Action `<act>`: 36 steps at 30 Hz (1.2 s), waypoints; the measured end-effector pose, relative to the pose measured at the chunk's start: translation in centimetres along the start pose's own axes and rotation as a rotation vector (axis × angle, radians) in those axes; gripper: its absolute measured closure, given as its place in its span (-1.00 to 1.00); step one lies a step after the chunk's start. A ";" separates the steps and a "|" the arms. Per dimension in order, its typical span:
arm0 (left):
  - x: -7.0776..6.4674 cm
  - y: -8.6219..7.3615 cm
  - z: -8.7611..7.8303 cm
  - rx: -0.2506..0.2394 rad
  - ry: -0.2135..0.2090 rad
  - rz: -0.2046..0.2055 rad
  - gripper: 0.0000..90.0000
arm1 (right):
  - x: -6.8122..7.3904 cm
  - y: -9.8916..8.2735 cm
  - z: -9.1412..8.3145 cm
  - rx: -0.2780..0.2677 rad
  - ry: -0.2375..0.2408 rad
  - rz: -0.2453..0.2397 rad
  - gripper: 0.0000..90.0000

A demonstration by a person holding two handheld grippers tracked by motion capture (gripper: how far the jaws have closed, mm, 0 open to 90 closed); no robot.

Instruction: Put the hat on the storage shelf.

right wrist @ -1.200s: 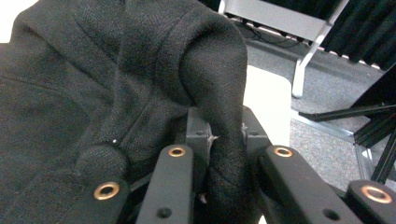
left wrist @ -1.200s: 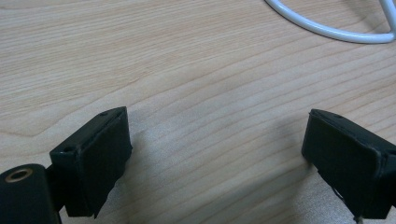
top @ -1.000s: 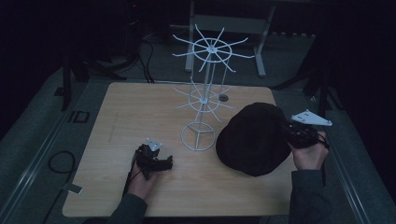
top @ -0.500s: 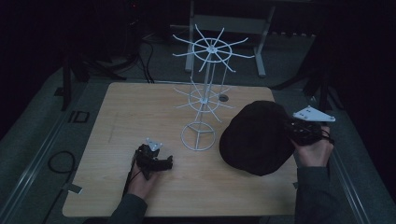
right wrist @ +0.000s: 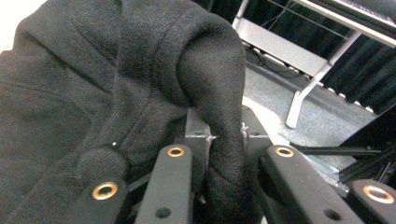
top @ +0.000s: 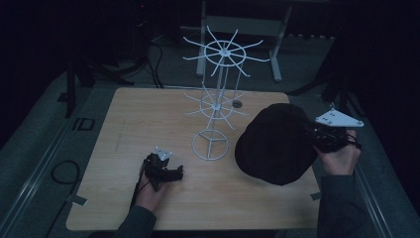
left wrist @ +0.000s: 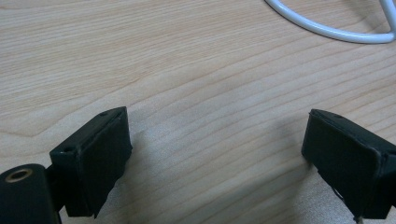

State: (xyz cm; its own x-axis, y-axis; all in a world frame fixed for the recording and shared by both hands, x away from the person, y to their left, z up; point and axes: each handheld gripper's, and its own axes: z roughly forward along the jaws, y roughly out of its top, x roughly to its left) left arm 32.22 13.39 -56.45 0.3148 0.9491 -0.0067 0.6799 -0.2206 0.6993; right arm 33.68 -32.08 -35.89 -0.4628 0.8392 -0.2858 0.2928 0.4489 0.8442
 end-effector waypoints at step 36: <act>0.0 0.0 0.0 0.000 0.000 0.002 -0.81 | -0.3 3.0 -3.4 -0.131 0.122 -0.072 0.73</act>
State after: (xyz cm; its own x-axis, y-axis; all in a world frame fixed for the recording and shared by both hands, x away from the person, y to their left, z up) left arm 32.22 13.41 -56.44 0.3160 0.9487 -0.0049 0.6794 -0.2227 0.6992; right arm 31.80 -32.02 -31.74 -0.5786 0.7596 -0.2971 0.1480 0.4560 0.8776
